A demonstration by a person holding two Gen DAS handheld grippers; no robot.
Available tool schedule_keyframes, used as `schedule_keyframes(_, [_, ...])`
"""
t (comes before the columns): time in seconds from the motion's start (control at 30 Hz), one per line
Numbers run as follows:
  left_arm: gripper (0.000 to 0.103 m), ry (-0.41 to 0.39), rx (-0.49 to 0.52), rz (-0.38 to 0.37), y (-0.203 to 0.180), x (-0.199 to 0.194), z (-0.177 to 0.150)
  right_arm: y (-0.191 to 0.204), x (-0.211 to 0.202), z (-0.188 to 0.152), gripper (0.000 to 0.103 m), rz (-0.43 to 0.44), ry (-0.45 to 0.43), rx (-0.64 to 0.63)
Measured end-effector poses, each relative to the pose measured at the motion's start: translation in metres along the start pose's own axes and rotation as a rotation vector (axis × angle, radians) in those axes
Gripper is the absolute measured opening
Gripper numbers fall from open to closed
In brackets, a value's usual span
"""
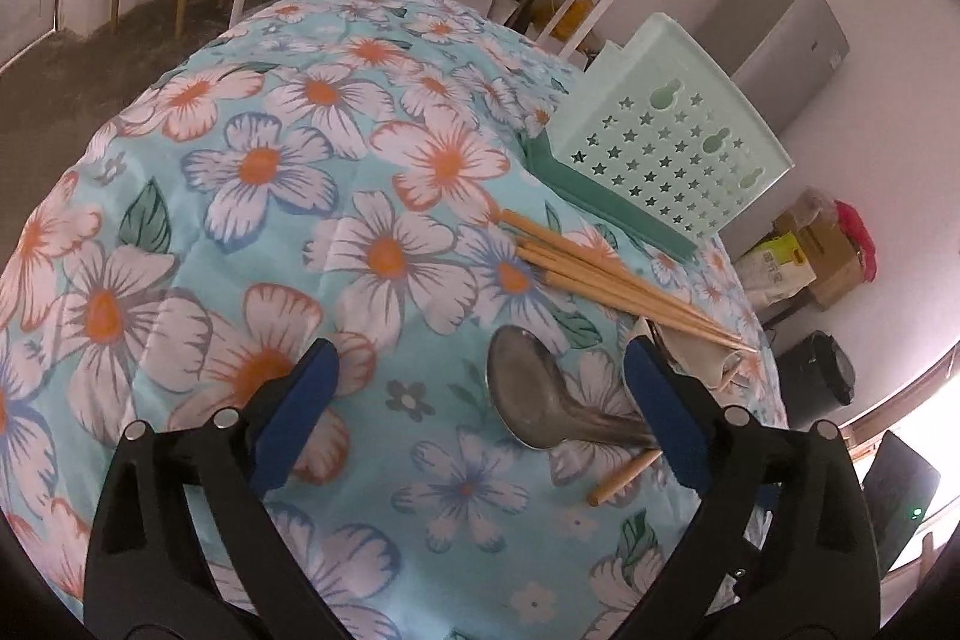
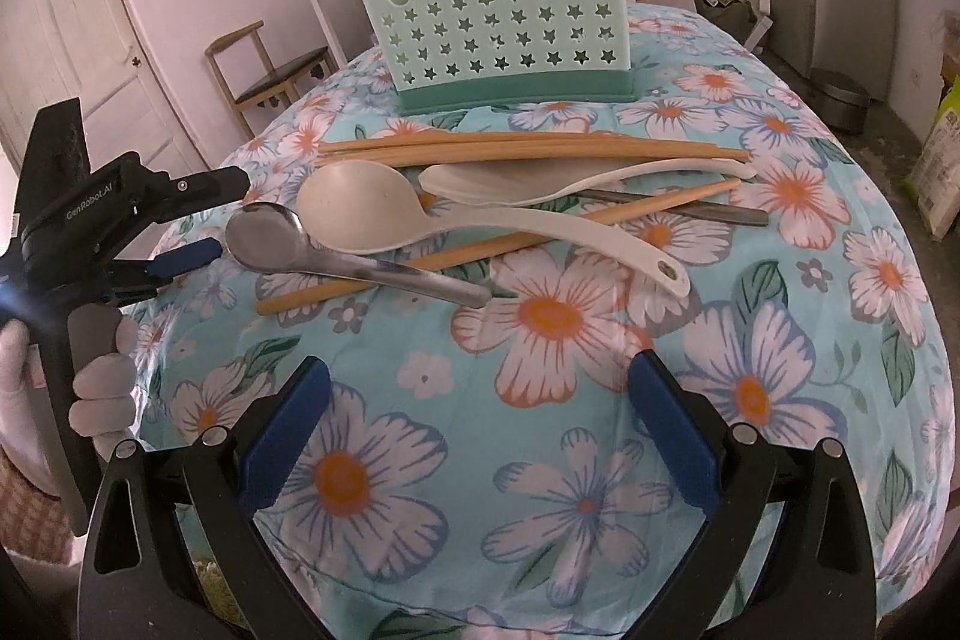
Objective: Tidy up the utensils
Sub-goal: 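Reach the left gripper to the silver metal spoon and close on it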
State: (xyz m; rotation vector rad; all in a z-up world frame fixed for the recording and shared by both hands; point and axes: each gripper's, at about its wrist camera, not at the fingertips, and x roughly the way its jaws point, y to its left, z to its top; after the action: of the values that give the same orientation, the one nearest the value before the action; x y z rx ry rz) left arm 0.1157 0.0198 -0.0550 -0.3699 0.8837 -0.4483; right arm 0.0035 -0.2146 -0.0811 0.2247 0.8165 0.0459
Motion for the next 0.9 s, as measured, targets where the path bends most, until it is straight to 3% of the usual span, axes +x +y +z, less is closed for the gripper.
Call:
schedule_keyframes(0.3, [0.095, 0.004, 0.031, -0.014, 0.002, 0.002, -0.002, 0.0, 0.0, 0.0, 0.097, 0.001, 0.001, 0.0])
schedule_keyframes(0.5, [0.094, -0.009, 0.083, 0.034, -0.007, -0.003, -0.005, 0.0, 0.0, 0.0, 0.097, 0.0, 0.0, -0.002])
schedule_keyframes(0.7, [0.094, -0.018, 0.169, -0.004, -0.018, -0.018, -0.009, 0.0, 0.0, 0.001, 0.097, 0.005, -0.003, 0.002])
schedule_keyframes(0.9, [0.062, 0.054, 0.128, -0.113, -0.015, -0.015, -0.019, -0.001, 0.0, 0.0, 0.097, 0.006, -0.004, 0.002])
